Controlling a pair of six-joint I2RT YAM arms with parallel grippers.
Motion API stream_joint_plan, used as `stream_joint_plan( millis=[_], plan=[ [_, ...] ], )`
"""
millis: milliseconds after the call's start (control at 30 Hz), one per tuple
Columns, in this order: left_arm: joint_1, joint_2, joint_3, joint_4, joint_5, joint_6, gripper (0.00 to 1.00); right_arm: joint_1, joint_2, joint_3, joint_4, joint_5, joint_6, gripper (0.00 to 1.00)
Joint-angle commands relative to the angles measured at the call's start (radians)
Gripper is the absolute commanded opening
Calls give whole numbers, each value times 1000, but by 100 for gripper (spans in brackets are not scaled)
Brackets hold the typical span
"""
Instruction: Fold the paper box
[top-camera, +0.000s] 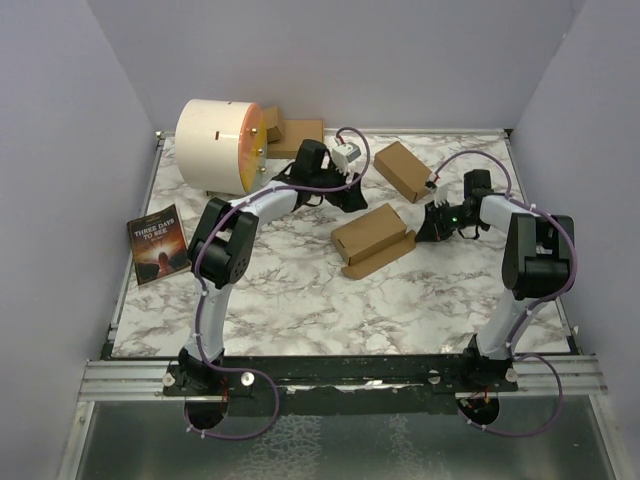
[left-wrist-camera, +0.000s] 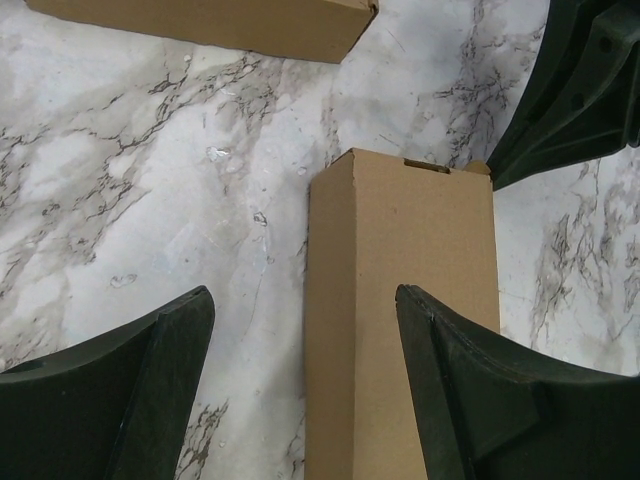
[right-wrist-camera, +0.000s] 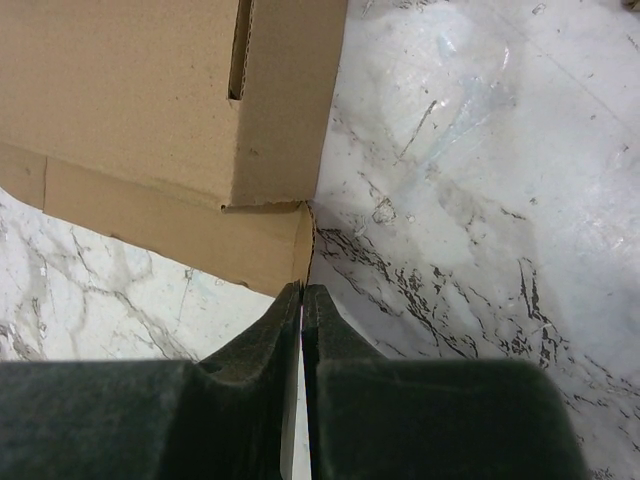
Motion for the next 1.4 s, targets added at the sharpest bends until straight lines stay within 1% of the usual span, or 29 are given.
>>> stream_joint_plan(
  millis=[0, 233, 433, 667, 833, 1067, 1200, 1367],
  plan=[
    [-13, 33, 38, -59, 3, 39, 76, 1, 5, -16, 47, -8, 9, 6],
    [-19, 67, 64, -97, 4, 47, 75, 5, -12, -36, 77, -19, 12, 6],
    [-26, 77, 71, -109, 8, 47, 70, 22, -49, -53, 105, -14, 10, 4],
    [-26, 75, 66, -113, 22, 37, 68, 31, -86, -71, 130, -25, 9, 3],
    [-26, 69, 64, -106, 37, 25, 68, 33, -95, -77, 137, -17, 9, 2],
    [-25, 53, 69, -68, 71, -18, 72, 36, -91, -77, 136, 1, 9, 2],
    [-28, 57, 69, -49, 93, -39, 72, 38, -95, -78, 136, 0, 8, 2],
    [-36, 73, 71, -67, 91, -32, 71, 43, -99, -80, 137, -6, 4, 2]
  ],
)
